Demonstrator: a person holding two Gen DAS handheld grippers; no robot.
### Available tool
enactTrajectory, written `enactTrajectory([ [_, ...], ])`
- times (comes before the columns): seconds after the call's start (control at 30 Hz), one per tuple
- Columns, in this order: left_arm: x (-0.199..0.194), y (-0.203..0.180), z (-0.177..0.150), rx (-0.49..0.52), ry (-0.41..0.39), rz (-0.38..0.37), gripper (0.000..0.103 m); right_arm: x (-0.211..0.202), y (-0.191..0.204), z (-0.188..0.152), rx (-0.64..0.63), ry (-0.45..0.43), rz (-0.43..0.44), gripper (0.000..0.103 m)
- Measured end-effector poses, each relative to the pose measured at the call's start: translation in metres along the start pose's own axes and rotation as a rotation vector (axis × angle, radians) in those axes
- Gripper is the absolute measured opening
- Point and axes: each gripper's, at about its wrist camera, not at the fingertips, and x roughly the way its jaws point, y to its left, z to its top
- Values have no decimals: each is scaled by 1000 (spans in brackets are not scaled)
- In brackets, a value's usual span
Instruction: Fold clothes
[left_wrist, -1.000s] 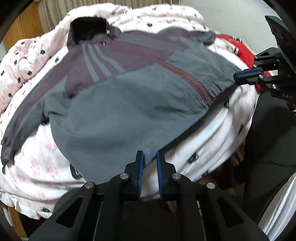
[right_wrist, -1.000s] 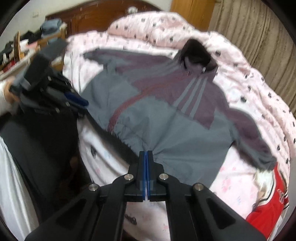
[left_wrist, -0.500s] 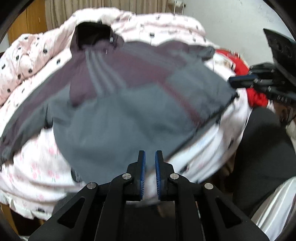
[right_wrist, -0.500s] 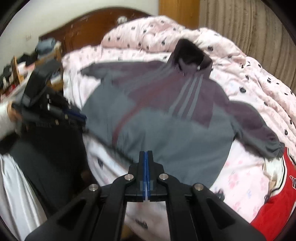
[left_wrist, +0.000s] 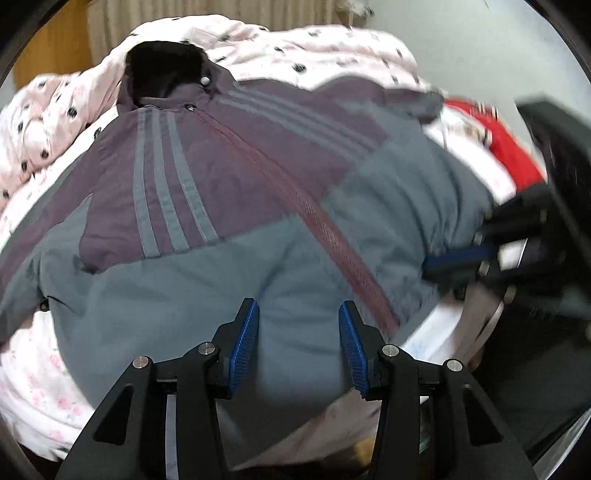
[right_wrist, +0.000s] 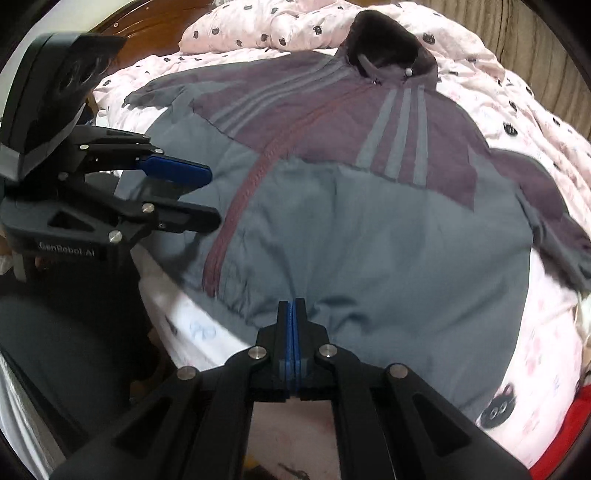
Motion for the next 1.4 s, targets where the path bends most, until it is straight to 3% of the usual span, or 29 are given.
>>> enactTrajectory([
  [0.13,-2,-7,-11,33,31,0,40,-4,-2,1,11,30,21,2],
  [0.23,-33,-6,-5,42,-87,47,41,-11,-4,3,19,39,38,2],
  [0.3,-58,5,13,33,-189,78,42,-30,-11,15,34,-9,41,7],
  [0.37,-69,23,34,-3,-230,77,49,-50,-21,29,55,-62,26,37],
  [0.43,-76,49,62,-51,-273,81,52,-67,-30,47,62,-123,-6,52],
  [0.6,-69,121,128,-229,-328,114,55,-84,-56,106,87,-267,-133,57],
  [0.67,-61,156,151,-336,-351,100,57,-81,-65,131,111,-318,-174,68],
  [0.77,-39,196,176,-446,-386,130,63,-68,-80,172,151,-381,-239,80],
  [0.9,2,228,189,-504,-368,215,63,-31,-106,234,191,-404,-322,83],
  [1.03,34,247,193,-532,-381,235,63,18,-128,286,222,-399,-399,84],
  [1.13,56,260,198,-570,-397,186,63,57,-147,315,238,-383,-431,84],
  [1.23,74,269,206,-612,-401,84,63,92,-166,336,262,-359,-445,84],
  [1.4,100,277,229,-568,-387,130,63,121,-196,350,321,-351,-415,84],
])
